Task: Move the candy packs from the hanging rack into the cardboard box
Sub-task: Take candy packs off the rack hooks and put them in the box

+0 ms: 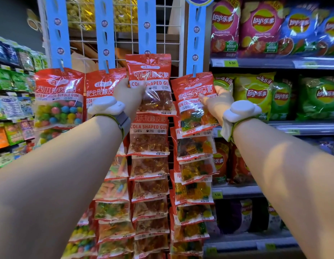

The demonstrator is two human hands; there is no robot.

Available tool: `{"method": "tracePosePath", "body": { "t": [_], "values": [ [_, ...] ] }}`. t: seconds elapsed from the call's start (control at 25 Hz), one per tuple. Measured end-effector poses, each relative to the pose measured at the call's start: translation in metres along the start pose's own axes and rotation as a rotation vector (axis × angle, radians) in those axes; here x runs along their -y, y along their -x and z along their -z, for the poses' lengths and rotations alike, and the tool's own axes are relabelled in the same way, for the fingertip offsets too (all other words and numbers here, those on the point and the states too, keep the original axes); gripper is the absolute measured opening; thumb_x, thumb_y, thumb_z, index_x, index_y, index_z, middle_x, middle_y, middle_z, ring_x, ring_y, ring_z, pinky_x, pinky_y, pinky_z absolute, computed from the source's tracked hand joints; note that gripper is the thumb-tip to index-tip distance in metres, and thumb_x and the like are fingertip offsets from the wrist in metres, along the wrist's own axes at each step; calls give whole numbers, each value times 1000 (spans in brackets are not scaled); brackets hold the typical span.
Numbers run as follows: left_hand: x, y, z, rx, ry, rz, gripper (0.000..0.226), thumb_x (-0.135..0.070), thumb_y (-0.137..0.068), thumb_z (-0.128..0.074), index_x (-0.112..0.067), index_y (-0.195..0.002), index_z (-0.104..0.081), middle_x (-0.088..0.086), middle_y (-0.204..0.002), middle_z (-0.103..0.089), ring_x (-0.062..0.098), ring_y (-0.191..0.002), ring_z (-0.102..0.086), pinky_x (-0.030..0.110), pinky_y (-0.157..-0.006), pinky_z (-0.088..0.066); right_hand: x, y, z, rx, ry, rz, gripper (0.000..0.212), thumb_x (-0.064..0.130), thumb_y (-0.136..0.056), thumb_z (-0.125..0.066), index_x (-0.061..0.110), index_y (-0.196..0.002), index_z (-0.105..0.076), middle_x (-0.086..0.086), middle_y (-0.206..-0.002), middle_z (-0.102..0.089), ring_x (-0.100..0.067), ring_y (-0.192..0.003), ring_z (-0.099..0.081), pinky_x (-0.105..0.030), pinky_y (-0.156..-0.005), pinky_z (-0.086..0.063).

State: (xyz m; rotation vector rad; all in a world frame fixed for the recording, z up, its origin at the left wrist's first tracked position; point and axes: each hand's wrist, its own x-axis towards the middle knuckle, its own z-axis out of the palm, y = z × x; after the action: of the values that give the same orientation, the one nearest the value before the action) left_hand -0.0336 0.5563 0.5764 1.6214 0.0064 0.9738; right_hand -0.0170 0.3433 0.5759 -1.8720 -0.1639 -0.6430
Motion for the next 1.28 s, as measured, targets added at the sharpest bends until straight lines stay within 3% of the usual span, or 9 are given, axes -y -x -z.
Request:
{"method": "tracePosePath", "body": {
  "t": [0.28,0.52,0.68,0.92,1.12,1.28],
  "values": [
    [-13,-11,3,-1,-60,67,25,-37,-92,-62,-15,-102,-67,3,-99,-72,21,-89,-70,41,-85,-58,-2,-2,-3,-15,-5,-11,51,29,-89,-63,18,-136,-46,-2,-130,-59,-22,-118,-57,-38,-105,-43],
    [-10,-9,6,-14,-141,91,21,-39,-89,-64,-20,-81,-61,6,-97,-72,24,-91,-69,43,-88,-56,-4,-4,-5,-25,-17,-14,49,28,-90,-62,18,-136,-47,-1,-130,-59,-21,-119,-56,-34,-101,-43],
    [-6,-6,5,-22,-169,82,23,-37,-91,-62,-19,-76,-60,8,-98,-72,20,-82,-65,36,-83,-56,-9,-12,-9,-42,2,-22,54,31,-88,-64,21,-138,-44,0,-130,-59,-21,-118,-57,-37,-104,-44],
    [0,-3,4,-6,-178,83,22,-38,-90,-62,-17,-84,-65,5,-92,-72,24,-87,-69,37,-82,-58,-17,-20,-13,-39,-33,-16,58,33,-86,-66,22,-139,-44,1,-127,-61,-21,-114,-60,-39,-101,-46],
    [18,13,5,47,-145,84,18,-28,-92,-61,-14,-104,-64,3,-97,-70,22,-91,-68,41,-86,-57,-26,-16,-15,-40,-29,12,58,35,-87,-64,21,-139,-43,0,-129,-60,-22,-117,-58,-42,-102,-46],
    [23,29,16,117,-186,13,30,-28,-92,-63,-14,-118,-55,-1,-111,-66,21,-104,-63,42,-94,-51,-21,-3,-16,-43,29,-41,73,43,-88,-60,19,-147,-26,-5,-141,-49,-29,-128,-48,-40,-107,-40]
  ]
}}
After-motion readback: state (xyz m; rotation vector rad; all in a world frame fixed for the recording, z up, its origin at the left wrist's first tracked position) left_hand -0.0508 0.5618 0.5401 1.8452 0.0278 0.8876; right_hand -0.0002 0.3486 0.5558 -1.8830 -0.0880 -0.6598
